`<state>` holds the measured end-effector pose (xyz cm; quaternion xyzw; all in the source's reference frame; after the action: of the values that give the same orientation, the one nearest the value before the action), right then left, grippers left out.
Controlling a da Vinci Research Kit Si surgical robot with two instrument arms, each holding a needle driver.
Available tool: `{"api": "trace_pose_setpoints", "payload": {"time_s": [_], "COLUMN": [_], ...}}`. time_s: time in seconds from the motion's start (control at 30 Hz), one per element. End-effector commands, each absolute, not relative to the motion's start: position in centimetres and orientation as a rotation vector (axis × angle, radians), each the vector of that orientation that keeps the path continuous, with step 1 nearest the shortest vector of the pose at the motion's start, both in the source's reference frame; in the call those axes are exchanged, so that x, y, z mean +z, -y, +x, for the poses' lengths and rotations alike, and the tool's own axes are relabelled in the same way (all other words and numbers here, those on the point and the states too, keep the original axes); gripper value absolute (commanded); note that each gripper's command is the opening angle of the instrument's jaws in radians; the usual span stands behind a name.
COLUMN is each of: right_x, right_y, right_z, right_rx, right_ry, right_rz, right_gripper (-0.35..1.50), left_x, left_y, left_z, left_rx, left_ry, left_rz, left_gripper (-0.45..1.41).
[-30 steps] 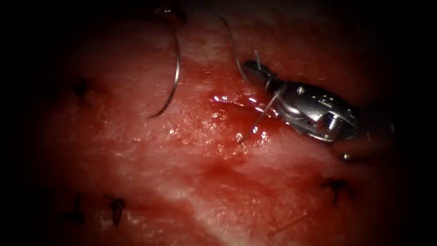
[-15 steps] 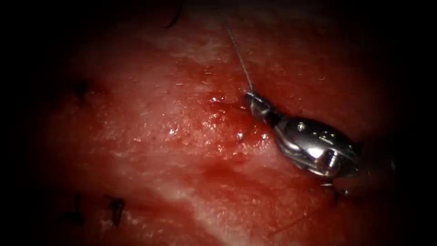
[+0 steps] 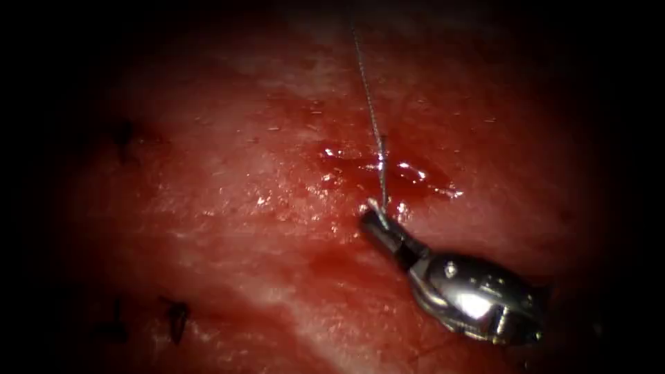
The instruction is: Wound Closure
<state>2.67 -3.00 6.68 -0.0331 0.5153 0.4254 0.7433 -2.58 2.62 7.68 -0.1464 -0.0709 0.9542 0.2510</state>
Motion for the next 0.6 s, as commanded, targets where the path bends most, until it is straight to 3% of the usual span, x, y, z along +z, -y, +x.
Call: {"api": "trace_pose_setpoints", "payload": {"time_s": [0.03, 0.6], "right_x": [6.67, 6.71], "right_y": [3.16, 3.57], "right_z": [2.75, 2.81], "right_rx": [0.927, 0.870], "right_ry": [-1.131, -1.123], "right_rz": [-0.063, -0.026], "right_gripper": [-0.35, -0.35], "left_x": [7.74, 7.71], "left_y": [-2.67, -3.21], "left_z": [-2.65, -2.57], "left_rx": [2.594, 2.554], "left_ry": [0.190, 0.119], "left_rz": [-0.402, -0.447], "left_gripper": [-0.45, -0.45]}}
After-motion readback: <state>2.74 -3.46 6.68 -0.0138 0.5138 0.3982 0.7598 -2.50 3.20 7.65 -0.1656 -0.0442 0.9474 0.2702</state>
